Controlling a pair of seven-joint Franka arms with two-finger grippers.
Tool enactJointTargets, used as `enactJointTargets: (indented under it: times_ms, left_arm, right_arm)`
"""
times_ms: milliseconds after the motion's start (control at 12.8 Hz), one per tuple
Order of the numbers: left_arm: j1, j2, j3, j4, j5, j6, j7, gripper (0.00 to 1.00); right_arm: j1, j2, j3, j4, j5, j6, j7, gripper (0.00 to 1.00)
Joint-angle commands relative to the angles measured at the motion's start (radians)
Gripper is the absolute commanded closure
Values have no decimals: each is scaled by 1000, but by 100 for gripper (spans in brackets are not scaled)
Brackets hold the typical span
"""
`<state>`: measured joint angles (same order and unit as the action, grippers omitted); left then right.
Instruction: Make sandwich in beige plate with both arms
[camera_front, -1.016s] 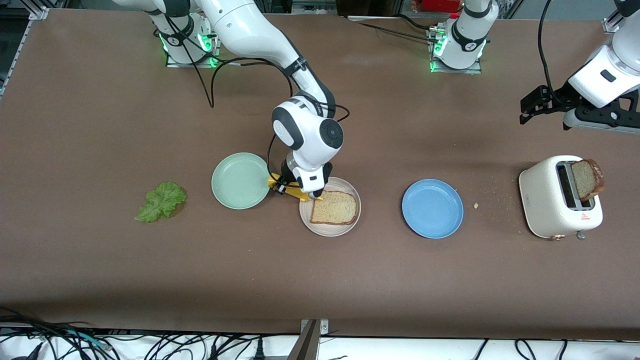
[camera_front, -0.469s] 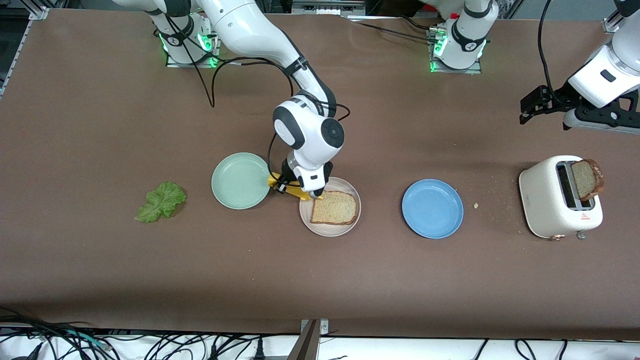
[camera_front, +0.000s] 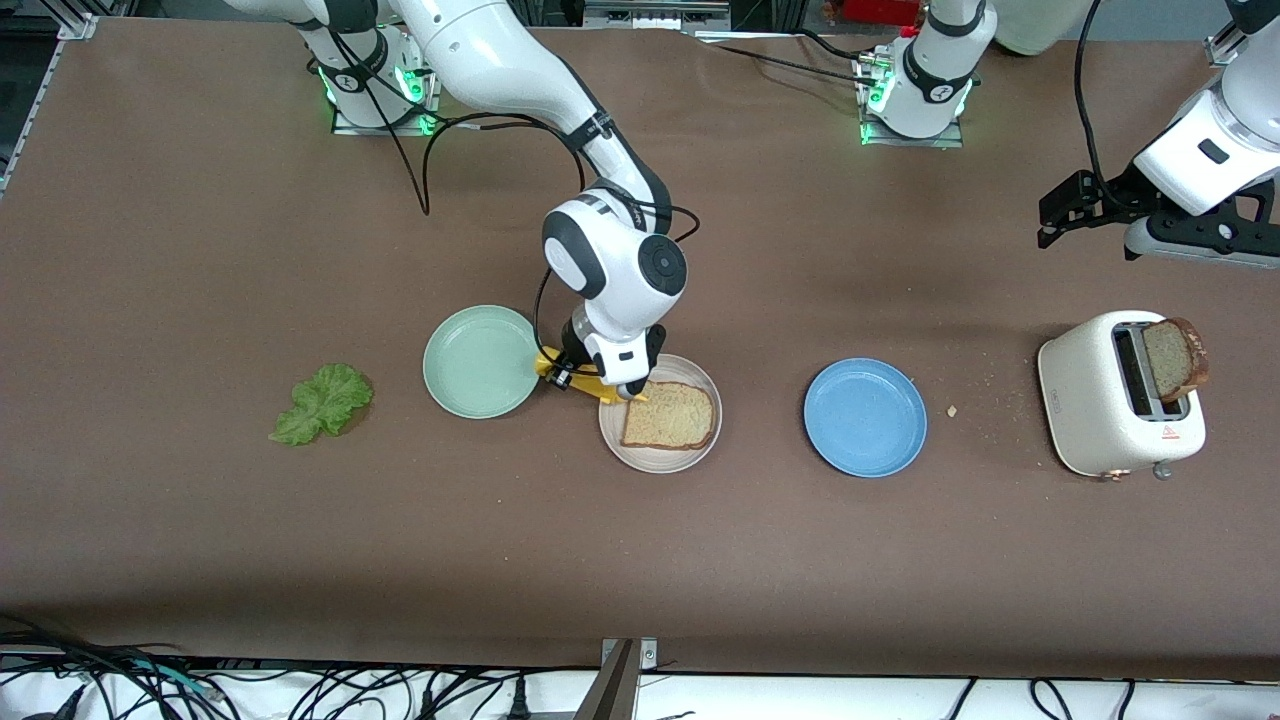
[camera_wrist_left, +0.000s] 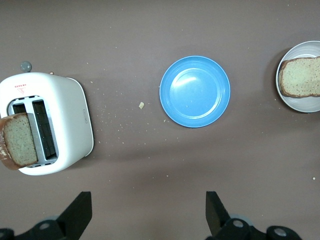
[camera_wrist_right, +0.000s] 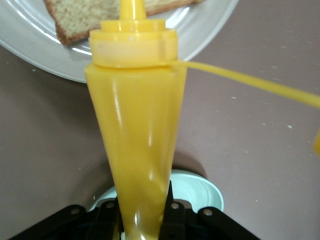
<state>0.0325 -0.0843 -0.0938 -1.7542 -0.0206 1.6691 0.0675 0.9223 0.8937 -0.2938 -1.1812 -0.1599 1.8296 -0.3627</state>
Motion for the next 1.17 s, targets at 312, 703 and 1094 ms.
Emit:
enactJointTargets:
  times_ms: [312, 703, 1094]
  left_arm:
    - [3, -2, -3, 10, -21, -16, -5, 0]
    - [3, -2, -3, 10, -21, -16, -5, 0]
    - [3, -2, -3, 10, -21, -15, -6, 0]
  right_arm:
    - [-503, -355, 324, -179, 248, -38, -321, 100]
    - [-781, -358, 423, -175, 439, -116, -618, 100]
    - [-933, -277, 403, -155, 638, -205, -965, 100]
